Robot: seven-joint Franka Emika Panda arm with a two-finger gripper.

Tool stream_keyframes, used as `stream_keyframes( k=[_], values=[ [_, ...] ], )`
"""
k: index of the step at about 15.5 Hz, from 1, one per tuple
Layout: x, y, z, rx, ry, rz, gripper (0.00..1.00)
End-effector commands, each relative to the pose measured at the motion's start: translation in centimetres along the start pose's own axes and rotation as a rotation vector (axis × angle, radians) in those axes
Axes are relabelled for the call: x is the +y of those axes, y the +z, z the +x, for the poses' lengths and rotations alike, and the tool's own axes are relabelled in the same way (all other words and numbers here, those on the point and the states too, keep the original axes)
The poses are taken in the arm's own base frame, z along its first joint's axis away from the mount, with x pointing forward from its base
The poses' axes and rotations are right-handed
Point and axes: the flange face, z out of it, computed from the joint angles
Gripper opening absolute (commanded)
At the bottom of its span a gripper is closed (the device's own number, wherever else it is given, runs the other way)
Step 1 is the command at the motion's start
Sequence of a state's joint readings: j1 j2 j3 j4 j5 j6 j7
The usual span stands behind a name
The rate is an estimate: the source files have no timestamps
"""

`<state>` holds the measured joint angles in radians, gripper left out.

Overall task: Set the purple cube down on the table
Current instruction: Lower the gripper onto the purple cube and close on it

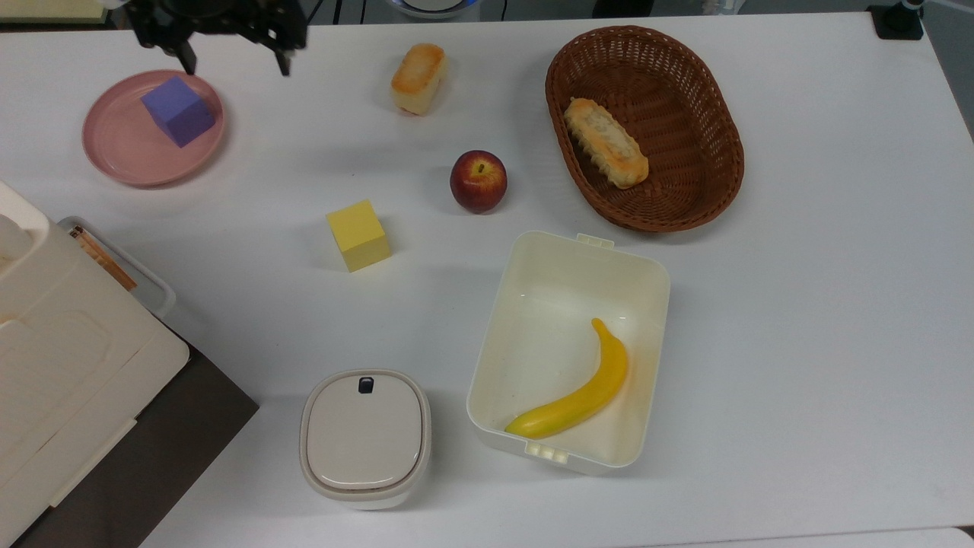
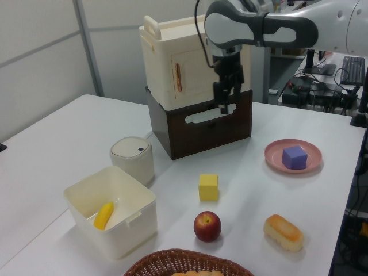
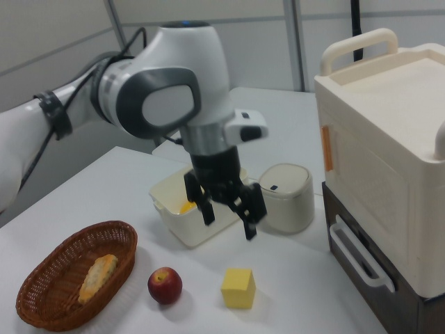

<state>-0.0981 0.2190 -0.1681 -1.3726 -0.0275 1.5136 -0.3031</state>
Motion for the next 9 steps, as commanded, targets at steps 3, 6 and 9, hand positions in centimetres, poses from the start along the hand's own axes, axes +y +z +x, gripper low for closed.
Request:
stream_keyframes(
  k=[3, 6, 9],
  values=[
    [5.6, 3.4, -3.3, -0.108, -0.173, 0.051, 1.00],
    [8.6, 6.1, -4.3, -0.154, -0.201, 0.080, 1.00],
    [10.8, 9.5, -4.2, -0.219, -0.211, 0.090, 1.00]
  ],
)
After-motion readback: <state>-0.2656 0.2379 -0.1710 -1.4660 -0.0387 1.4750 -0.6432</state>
